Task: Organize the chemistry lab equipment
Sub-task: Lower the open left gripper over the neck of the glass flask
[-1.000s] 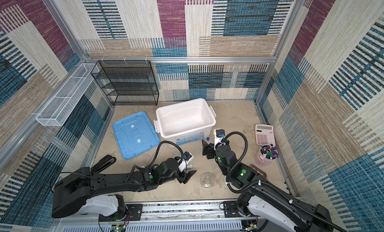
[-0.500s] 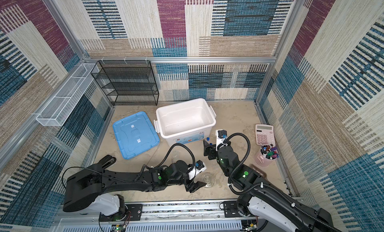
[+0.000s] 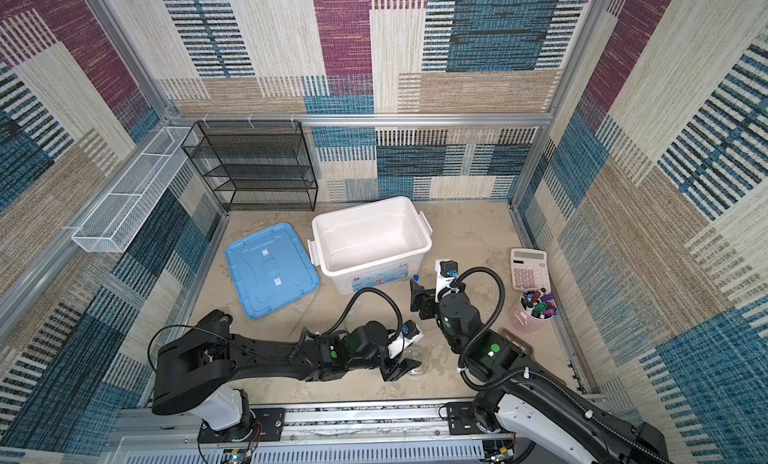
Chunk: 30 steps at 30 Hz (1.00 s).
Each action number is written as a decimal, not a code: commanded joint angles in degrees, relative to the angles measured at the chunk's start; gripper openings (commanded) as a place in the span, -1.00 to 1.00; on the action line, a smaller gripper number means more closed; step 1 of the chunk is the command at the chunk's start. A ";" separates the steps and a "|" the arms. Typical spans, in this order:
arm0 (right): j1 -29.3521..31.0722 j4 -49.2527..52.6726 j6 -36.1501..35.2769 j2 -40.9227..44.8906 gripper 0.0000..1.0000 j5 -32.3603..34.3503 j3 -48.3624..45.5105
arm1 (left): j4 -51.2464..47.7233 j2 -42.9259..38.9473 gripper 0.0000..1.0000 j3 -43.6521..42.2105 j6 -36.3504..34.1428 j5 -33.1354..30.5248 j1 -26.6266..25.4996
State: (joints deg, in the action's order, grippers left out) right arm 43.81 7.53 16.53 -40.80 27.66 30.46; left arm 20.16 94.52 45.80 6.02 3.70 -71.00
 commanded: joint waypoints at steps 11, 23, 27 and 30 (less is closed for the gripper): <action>-0.23 -0.50 1.00 1.16 0.77 0.90 -0.57 | 0.23 0.83 -0.24 0.91 -1.53 -1.82 -0.02; -0.36 -0.19 1.59 1.82 0.77 1.35 -1.10 | -3.90 -0.50 -0.53 1.13 -2.79 -7.04 0.07; -0.35 -0.37 1.83 1.85 0.77 1.50 -1.28 | -4.66 -0.30 -0.55 1.48 -2.94 -9.49 0.16; -0.31 -0.32 1.87 1.96 0.77 1.57 -1.38 | -5.80 -0.30 -0.56 1.73 -3.28 -11.39 0.24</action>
State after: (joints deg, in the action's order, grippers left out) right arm 43.48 7.84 17.93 -39.05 28.53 29.21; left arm 16.47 94.45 47.07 4.32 -4.56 -70.87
